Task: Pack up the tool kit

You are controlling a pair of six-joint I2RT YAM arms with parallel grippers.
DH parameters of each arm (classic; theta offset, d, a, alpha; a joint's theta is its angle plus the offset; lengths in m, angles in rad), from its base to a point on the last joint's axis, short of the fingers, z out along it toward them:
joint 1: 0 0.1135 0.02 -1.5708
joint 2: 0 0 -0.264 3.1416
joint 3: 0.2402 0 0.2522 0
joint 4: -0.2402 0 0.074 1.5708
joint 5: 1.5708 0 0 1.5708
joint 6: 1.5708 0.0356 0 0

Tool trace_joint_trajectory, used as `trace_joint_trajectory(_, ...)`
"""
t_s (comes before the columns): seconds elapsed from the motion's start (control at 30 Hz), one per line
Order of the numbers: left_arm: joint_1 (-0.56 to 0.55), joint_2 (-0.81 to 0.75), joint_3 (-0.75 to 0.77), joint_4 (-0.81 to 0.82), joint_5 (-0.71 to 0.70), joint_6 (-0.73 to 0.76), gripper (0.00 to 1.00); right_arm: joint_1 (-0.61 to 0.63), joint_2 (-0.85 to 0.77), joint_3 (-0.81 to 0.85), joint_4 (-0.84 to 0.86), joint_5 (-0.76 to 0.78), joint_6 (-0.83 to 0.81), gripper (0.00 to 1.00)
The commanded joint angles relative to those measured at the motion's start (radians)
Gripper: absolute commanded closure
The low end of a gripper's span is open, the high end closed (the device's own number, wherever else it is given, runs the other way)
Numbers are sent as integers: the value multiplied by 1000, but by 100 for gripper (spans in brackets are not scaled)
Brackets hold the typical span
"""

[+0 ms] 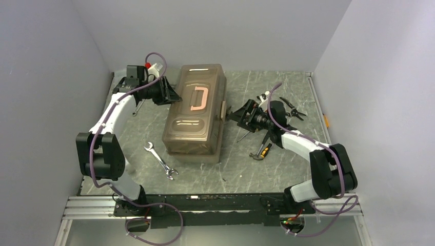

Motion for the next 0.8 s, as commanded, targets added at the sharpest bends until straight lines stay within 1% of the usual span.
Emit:
trace_joint_trajectory(0.0, -40, 240, -146, -160, -124, 108, 70, -1, 43, 6, 190, -45, 51, 0)
trace_joint_trajectory(0.1, -39, 257, -144, -152, -112, 108, 70, -1, 97, 7, 323, -96, 117, 0)
trace_joint_trajectory(0.23, -28, 279, -133, -171, -146, 117, 70, 0, 198, 5, 540, -143, 241, 0)
trace_joint_trajectory(0.33, -9, 290, -126, -191, -182, 123, 71, 1, 242, 14, 582, -141, 273, 0)
trace_joint_trajectory(0.43, 15, 300, -115, -206, -182, 133, 71, 8, 284, 29, 640, -153, 301, 2)
trace_joint_trajectory(0.57, 42, 315, -98, -221, -180, 144, 73, 15, 337, 50, 735, -170, 352, 8)
trace_joint_trajectory(0.77, 54, 337, -82, -230, -187, 152, 74, 46, 398, 101, 817, -190, 391, 12)
